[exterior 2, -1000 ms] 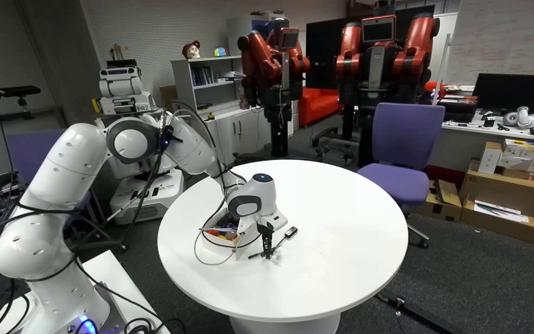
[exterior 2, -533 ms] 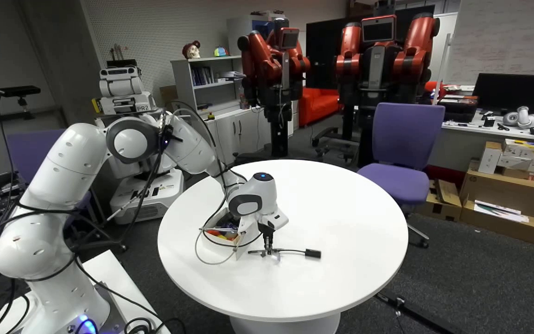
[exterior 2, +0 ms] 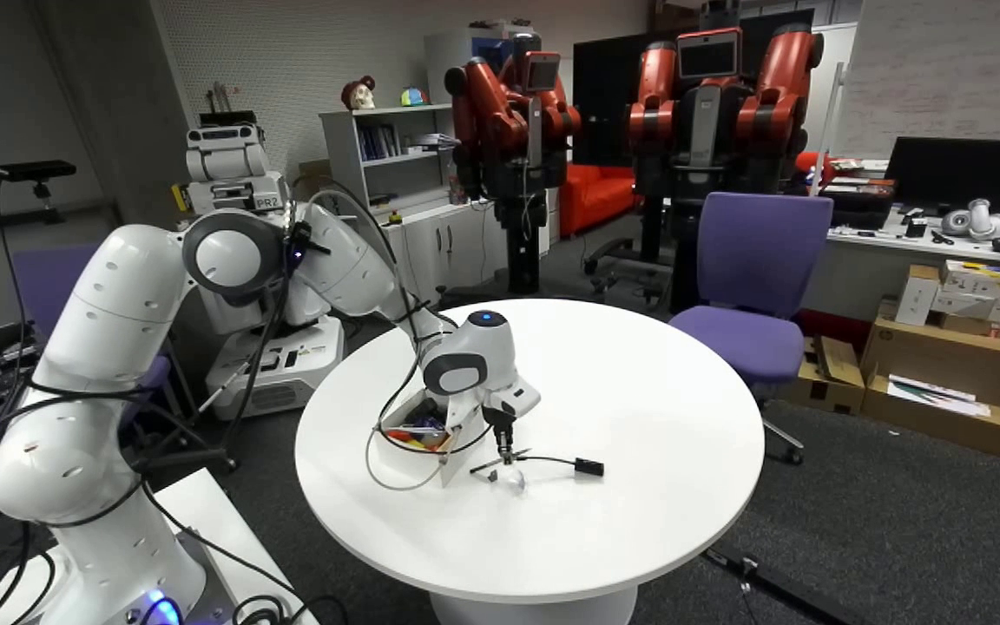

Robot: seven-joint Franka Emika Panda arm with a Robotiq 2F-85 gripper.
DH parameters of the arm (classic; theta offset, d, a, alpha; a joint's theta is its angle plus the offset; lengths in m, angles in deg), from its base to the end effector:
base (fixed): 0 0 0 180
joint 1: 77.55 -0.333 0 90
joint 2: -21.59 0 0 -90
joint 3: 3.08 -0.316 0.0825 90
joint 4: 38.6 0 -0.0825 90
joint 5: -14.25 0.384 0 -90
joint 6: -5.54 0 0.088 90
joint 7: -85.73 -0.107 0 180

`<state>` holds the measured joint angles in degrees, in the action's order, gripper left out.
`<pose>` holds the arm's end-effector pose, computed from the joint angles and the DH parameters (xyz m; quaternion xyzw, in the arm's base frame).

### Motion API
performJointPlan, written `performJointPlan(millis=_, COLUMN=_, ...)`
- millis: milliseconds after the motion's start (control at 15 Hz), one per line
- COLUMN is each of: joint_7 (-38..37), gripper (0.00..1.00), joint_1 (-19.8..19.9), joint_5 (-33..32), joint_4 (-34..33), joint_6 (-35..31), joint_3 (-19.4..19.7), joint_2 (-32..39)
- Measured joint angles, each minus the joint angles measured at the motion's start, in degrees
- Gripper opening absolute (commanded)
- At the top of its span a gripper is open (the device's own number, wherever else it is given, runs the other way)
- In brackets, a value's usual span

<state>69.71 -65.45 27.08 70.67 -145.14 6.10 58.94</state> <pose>0.5901 -0.2313 0.1633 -0.9191 0.3916 -0.0431 0.0090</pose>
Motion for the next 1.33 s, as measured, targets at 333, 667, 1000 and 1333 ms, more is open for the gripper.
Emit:
performJointPlan(millis=333, joint_7=3.8, gripper=0.03, joint_1=0.0, joint_5=0.0, joint_4=7.0, joint_6=-0.9, joint_3=-0.1, joint_2=-9.2)
performJointPlan(millis=667, joint_7=5.8, gripper=0.03, joint_1=0.0, joint_5=0.1, joint_4=13.3, joint_6=-0.2, joint_3=-0.4, joint_2=-19.4)
performJointPlan(millis=1000, joint_7=5.9, gripper=0.03, joint_1=0.0, joint_5=1.9, joint_4=17.3, joint_6=2.9, joint_3=-0.5, joint_2=-28.7)
performJointPlan(millis=1333, joint_7=5.9, gripper=0.37, joint_1=-0.1, joint_5=2.2, joint_4=19.5, joint_6=6.7, joint_3=-0.4, joint_2=-35.0)
